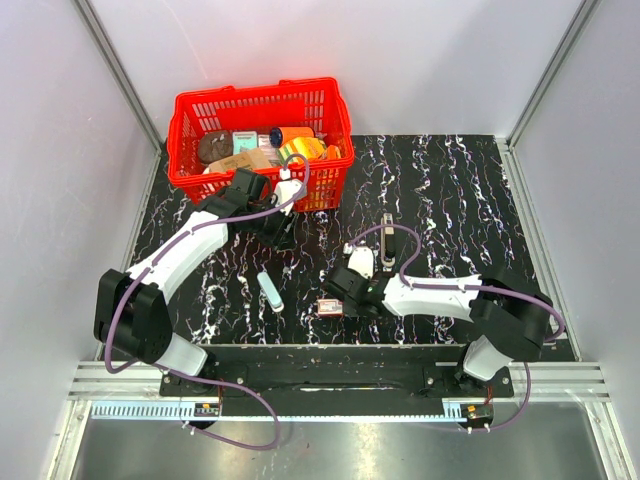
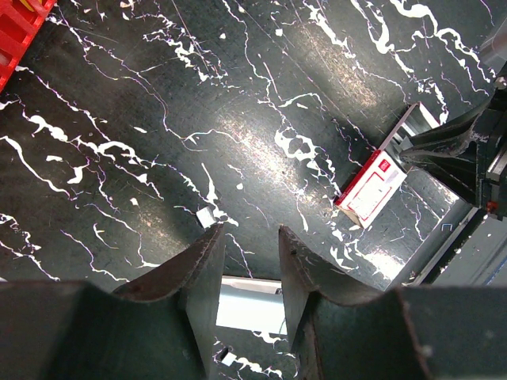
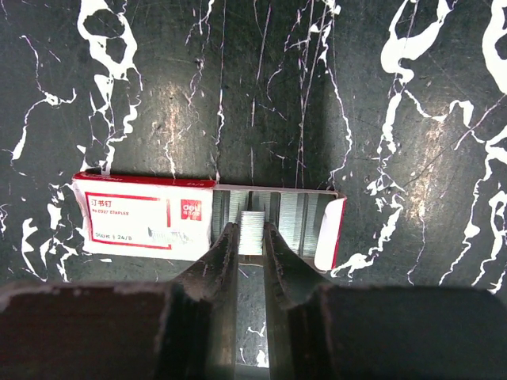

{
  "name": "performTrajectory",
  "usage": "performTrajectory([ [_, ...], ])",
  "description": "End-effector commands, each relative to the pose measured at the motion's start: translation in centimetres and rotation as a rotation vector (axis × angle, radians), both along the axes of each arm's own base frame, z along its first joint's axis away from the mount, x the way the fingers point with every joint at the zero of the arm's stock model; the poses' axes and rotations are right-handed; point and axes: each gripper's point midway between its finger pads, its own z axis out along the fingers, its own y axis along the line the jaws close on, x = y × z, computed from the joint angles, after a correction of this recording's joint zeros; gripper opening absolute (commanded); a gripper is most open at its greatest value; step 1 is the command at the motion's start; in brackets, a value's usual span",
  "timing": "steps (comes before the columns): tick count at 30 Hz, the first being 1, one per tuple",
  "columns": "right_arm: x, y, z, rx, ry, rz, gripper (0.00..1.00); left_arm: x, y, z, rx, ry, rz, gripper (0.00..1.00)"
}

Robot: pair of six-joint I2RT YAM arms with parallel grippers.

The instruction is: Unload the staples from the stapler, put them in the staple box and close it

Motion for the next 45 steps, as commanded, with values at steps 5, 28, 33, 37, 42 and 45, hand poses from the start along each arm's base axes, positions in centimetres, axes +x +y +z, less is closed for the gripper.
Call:
performTrajectory([
  [5, 1.1, 1.5, 1.6, 0.028, -0.051, 0.01, 0.16, 0.1, -0.1, 1.1, -0.01, -0.055, -0.013, 0.38],
  [28, 1.5, 1.5, 3.3, 0.043, -0.088, 0.024, 0.37, 0.0, 0.2, 0.7, 0.018, -0.067, -0.018, 0.39],
  [33, 1.8, 1.2, 5.7, 0.088, -0.141, 0.017, 0.34, 0.6, 0.7, -0.1, 0.056, -0.067, 0.002, 0.38],
  [37, 1.7, 0.7, 5.0, 0.077, -0.135, 0.009, 0.22, 0.7, 0.7, -0.6, 0.064, -0.061, 0.007, 0.38],
  [42, 2.3, 0.2, 6.0, 0.11, -0.172, -0.004, 0.2, 1.5, 2.0, -3.1, 0.157, -0.043, 0.045, 0.37],
  [45, 3.1, -0.2, 7.3, 0.152, -0.208, -0.016, 0.28, 2.1, 3.0, -5.1, 0.224, -0.01, 0.113, 0.38],
])
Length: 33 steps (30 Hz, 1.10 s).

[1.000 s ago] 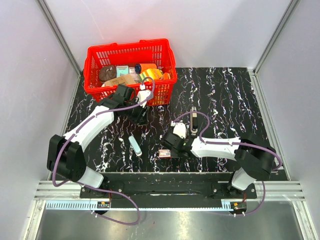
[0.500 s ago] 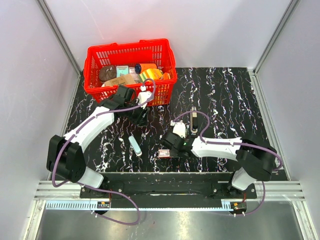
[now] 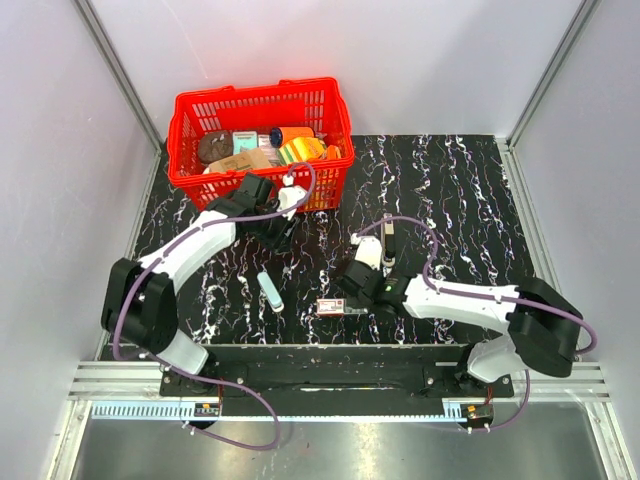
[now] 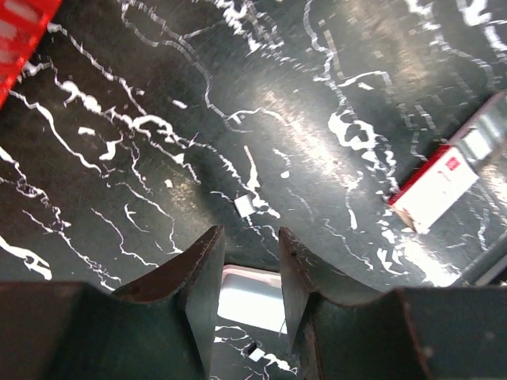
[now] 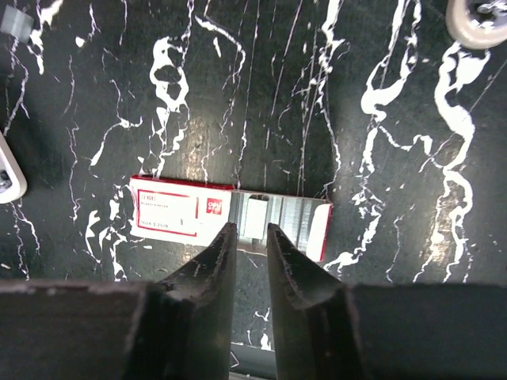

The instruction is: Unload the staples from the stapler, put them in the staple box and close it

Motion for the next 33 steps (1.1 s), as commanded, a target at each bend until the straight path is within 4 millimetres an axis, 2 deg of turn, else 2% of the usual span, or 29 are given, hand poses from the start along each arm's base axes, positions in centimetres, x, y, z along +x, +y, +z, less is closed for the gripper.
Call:
performTrajectory([
  [1, 2.2, -0.5, 3.2, 0.085, -0.111, -0.043, 0.3, 1.4, 1.9, -3.3, 0.127, 0.01, 0.108, 0.39],
  [4, 2.5, -1.1, 3.9, 0.117, -0.139, -0.055, 0.36, 1.6, 3.0, -4.8, 0.177, 0.014, 0.174, 0.41],
  [6, 2.9, -1.3, 4.4, 0.152, -0.169, -0.063, 0.4, 1.4, 3.1, -5.6, 0.182, 0.023, 0.165, 0.41],
  [9, 3.2, -1.3, 4.8, 0.199, -0.202, -0.064, 0.42, 1.4, 2.5, -6.3, 0.172, 0.048, 0.148, 0.42],
  [15, 3.4, -1.5, 4.7, 0.202, -0.219, -0.054, 0.48, 0.0, 0.0, -7.4, 0.163, 0.089, 0.032, 0.42],
  [23, 3.5, -1.9, 5.2, 0.233, -0.241, -0.061, 0.5, -0.2, -0.2, -9.4, 0.232, 0.104, -0.007, 0.42],
  [29, 3.4, -2.1, 5.3, 0.241, -0.243, -0.058, 0.51, -0.2, -0.9, -9.8, 0.22, 0.127, -0.016, 0.42],
  [33, 3.3, -2.2, 5.4, 0.244, -0.243, -0.058, 0.51, 0.1, -1.2, -9.1, 0.207, 0.113, -0.019, 0.41],
])
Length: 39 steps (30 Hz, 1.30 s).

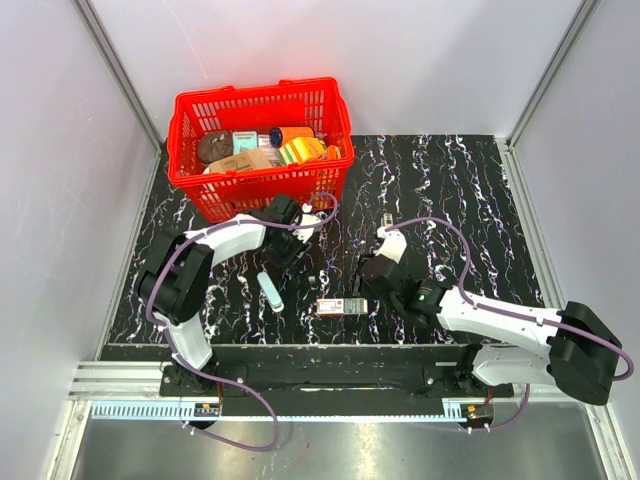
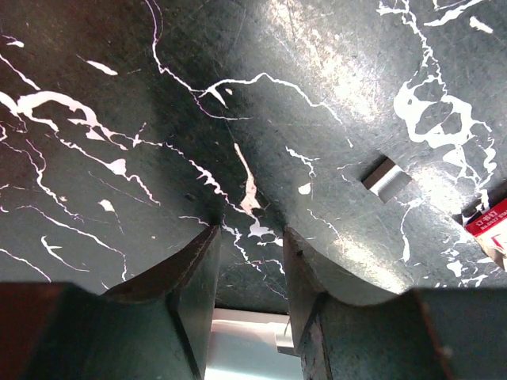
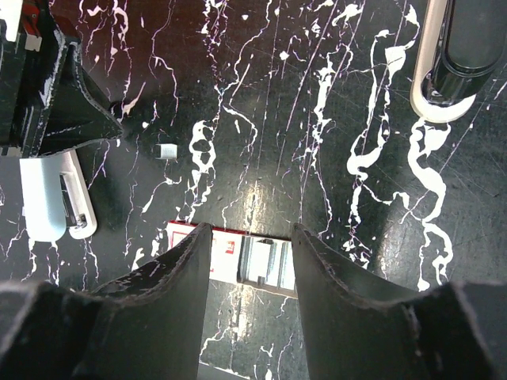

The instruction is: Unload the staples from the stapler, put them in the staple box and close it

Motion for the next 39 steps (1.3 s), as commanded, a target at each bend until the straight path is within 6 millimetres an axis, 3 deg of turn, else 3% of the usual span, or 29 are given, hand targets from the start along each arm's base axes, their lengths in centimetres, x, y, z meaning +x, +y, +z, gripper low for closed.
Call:
performTrajectory([
  [1, 0.7, -0.4, 1.1, 0.024, -0.044, -0.024, 0.51, 1.6, -1.4, 1.7, -0.046, -0.056, -0.02, 0.41],
  [11, 0.7, -0.6, 0.7, 0.02, -0.04, -0.029, 0.52, -0.4, -5.2, 4.3, -0.178, -0.062, -0.305, 0.45],
  [14, 0.8, -0.9, 0.7, 0.02, -0.041, -0.039, 0.53, -0.5, -5.9, 4.2, -0.17, -0.095, -0.403, 0.49],
  [15, 0.8, -0.9, 0.7, 0.021, -0.04, -0.04, 0.54, -0.5, -5.9, 4.1, -0.158, -0.101, -0.43, 0.61],
  [16, 0.8, -1.0, 0.8, 0.026, -0.042, -0.042, 0.54, -0.4, -6.1, 3.8, -0.143, -0.112, -0.456, 0.64],
  [20, 0.9, -1.2, 1.2, 0.035, -0.052, -0.048, 0.55, -0.1, -6.8, 3.2, -0.102, -0.133, -0.51, 0.67],
  [32, 0.9, -2.2, 2.4, 0.075, -0.08, -0.073, 0.55, -0.6, -6.9, 0.8, -0.016, -0.113, -0.59, 0.64],
  [39, 1.0, -2.4, 2.8, 0.08, -0.089, -0.075, 0.5, -0.6, -6.5, 0.0, 0.019, -0.111, -0.599, 0.52],
])
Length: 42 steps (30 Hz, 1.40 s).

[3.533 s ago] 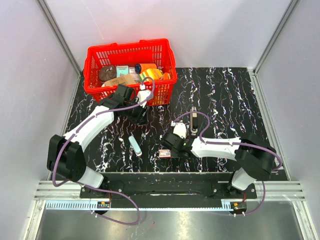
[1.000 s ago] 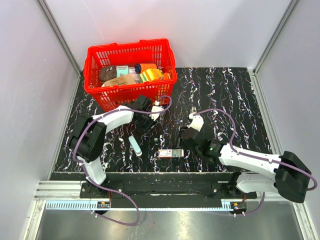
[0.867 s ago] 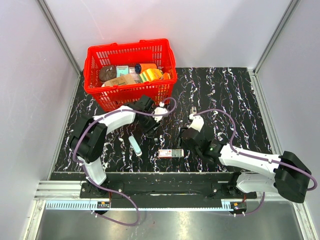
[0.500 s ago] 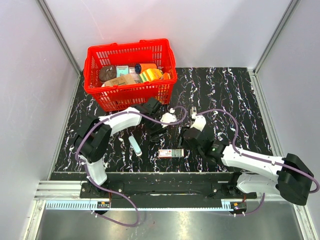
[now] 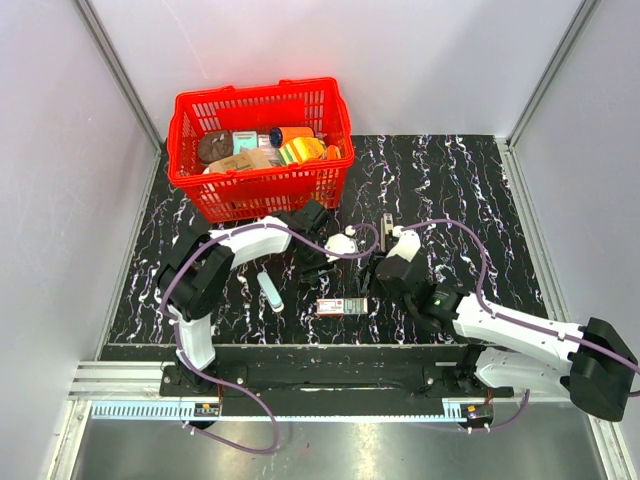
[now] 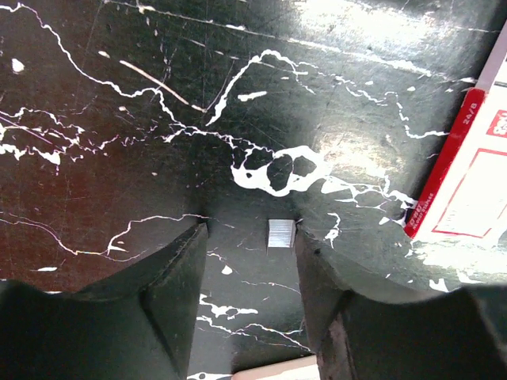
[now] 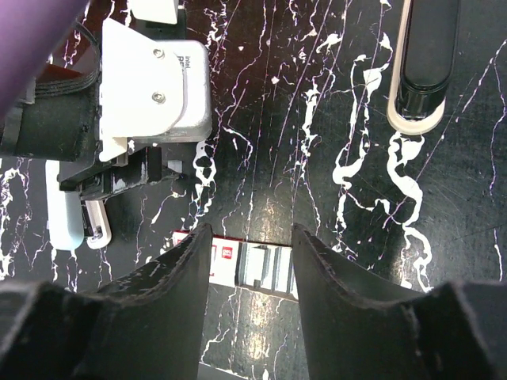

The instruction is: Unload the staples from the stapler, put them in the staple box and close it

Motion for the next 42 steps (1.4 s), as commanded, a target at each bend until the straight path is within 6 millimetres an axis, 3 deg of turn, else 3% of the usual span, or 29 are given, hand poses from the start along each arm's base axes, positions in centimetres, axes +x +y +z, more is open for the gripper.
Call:
performTrajectory([
  [1, 0.9, -0.5, 1.1, 0.021, -0.039, -0.042, 0.49, 0.7, -0.4, 0.0, 0.01, -0.025, -0.016, 0.5],
  [6, 0.7, -0.4, 1.0, 0.024, -0.035, -0.033, 0.47, 0.4, -0.8, 0.0, 0.005, -0.016, -0.013, 0.47],
  [27, 0.6, 0.0, 0.6, 0.027, -0.025, -0.017, 0.44, -0.3, -0.5, -0.5, 0.021, 0.024, 0.042, 0.5],
  [42, 0.6, 0.1, 0.8, 0.029, -0.027, -0.013, 0.43, -0.7, -0.3, -0.7, 0.032, 0.045, 0.072, 0.21],
])
